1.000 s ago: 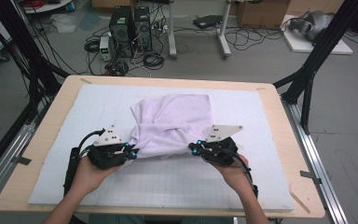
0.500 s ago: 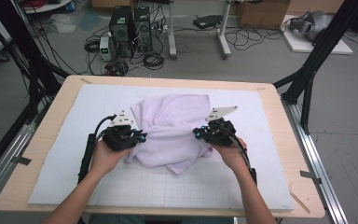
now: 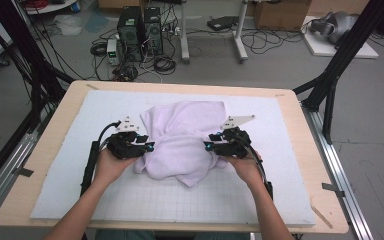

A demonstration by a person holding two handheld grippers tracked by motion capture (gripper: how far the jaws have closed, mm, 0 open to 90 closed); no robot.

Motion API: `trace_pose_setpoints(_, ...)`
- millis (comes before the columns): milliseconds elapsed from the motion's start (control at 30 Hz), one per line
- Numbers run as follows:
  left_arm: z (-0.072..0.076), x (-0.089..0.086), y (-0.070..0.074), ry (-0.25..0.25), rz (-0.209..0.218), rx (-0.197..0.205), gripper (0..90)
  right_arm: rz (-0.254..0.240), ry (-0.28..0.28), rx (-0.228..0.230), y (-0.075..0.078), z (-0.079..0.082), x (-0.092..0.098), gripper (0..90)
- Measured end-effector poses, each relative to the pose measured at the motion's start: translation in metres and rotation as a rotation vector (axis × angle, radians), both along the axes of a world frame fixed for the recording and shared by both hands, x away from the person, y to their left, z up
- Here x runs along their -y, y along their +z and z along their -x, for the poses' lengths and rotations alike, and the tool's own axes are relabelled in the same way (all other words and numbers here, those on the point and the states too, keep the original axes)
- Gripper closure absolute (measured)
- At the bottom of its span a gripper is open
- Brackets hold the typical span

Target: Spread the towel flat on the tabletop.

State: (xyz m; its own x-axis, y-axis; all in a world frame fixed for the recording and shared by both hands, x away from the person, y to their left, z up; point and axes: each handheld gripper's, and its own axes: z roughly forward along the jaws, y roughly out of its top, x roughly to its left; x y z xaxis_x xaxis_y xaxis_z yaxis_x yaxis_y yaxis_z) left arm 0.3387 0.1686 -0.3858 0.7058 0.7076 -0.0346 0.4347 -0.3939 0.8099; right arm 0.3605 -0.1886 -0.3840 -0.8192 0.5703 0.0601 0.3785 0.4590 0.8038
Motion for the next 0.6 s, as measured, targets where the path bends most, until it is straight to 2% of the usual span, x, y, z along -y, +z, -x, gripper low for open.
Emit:
trace_pose_setpoints(67,0.011,-0.005,0.005,-0.008,-0.015,0.017,55.8,0.0,0.01,0.036,0.004,0.016,0.004,59.8)
trace_pose_setpoints(133,0.024,-0.009,0.009,-0.016,-0.011,0.041,53.2,0.004,0.024,0.059,0.007,0.034,0.007,58.8)
trace_pose_setpoints(200,0.032,-0.013,0.008,-0.035,0.013,0.032,52.3,0.004,0.035,0.062,0.006,0.045,0.008,58.7)
trace_pose_setpoints(267,0.037,-0.015,0.002,-0.045,-0.004,0.016,53.0,0.007,0.06,0.057,0.0,0.057,0.005,59.4)
trace_pose_setpoints(400,0.038,-0.017,-0.02,-0.03,-0.031,-0.038,55.8,0.038,0.102,0.02,-0.021,0.065,-0.01,60.3)
trace_pose_setpoints(467,0.037,-0.018,-0.029,-0.018,-0.032,-0.045,55.4,0.059,0.122,-0.005,-0.033,0.067,-0.02,62.9)
trace_pose_setpoints(533,0.035,-0.017,-0.035,-0.022,-0.052,-0.06,55.3,0.095,0.141,-0.022,-0.043,0.066,-0.031,62.9)
trace_pose_setpoints(600,0.033,-0.014,-0.039,-0.041,-0.075,-0.07,63.8,0.118,0.141,-0.035,-0.049,0.064,-0.037,63.1)
